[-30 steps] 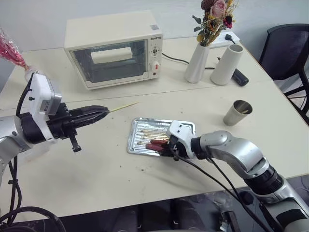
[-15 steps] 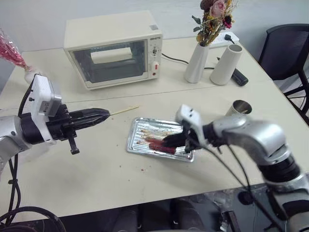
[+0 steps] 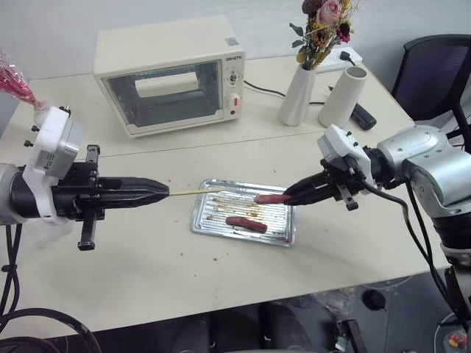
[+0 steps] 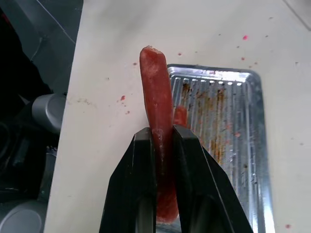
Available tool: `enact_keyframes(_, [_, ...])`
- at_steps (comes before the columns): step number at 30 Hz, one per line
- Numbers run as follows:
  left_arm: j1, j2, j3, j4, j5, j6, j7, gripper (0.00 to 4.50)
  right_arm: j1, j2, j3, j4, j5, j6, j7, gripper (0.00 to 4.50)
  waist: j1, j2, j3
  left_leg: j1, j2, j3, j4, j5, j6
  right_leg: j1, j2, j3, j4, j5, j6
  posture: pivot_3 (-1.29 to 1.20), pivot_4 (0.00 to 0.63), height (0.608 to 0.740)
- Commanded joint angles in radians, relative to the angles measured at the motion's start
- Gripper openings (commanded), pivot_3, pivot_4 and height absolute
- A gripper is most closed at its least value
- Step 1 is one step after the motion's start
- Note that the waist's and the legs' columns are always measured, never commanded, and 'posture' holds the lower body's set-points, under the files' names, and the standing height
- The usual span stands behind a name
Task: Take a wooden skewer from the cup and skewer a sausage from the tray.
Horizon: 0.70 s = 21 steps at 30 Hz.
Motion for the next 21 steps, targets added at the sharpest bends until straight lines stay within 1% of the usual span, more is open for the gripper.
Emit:
enact_keyframes(1, [-0.029,0.003,-0.009,-0.034,-0.04,0.006,0.015,0.0,-0.021,0.022,-0.031,-0.016,0.009,-0.001,0.004,0.3,0.001,0.0,0.0,0.0,0.0,0.0,0.0,0.0,0.0,0.0,0.0,0.0,0.001,0.0,0.0,0.0,0.15,0.74])
enact_keyframes(8, [-0.045,-0.014,-0.058,-0.04,-0.006,-0.021,0.027,0.0,-0.023,0.045,-0.046,-0.049,0.024,0.028,-0.01,0.3,0.002,0.0,0.0,0.0,0.0,0.0,0.001,0.0,0.0,0.0,0.0,0.0,0.003,0.0,0.0,0.0,0.15,0.74])
enact_keyframes(21, [-0.064,0.002,-0.071,0.014,0.056,-0.049,-0.02,0.0,-0.018,0.032,-0.079,-0.073,0.039,0.055,-0.013,0.3,0.002,0.0,0.0,0.0,0.0,0.0,0.001,0.0,0.0,0.0,0.001,0.0,0.003,0.0,0.0,0.0,0.15,0.74])
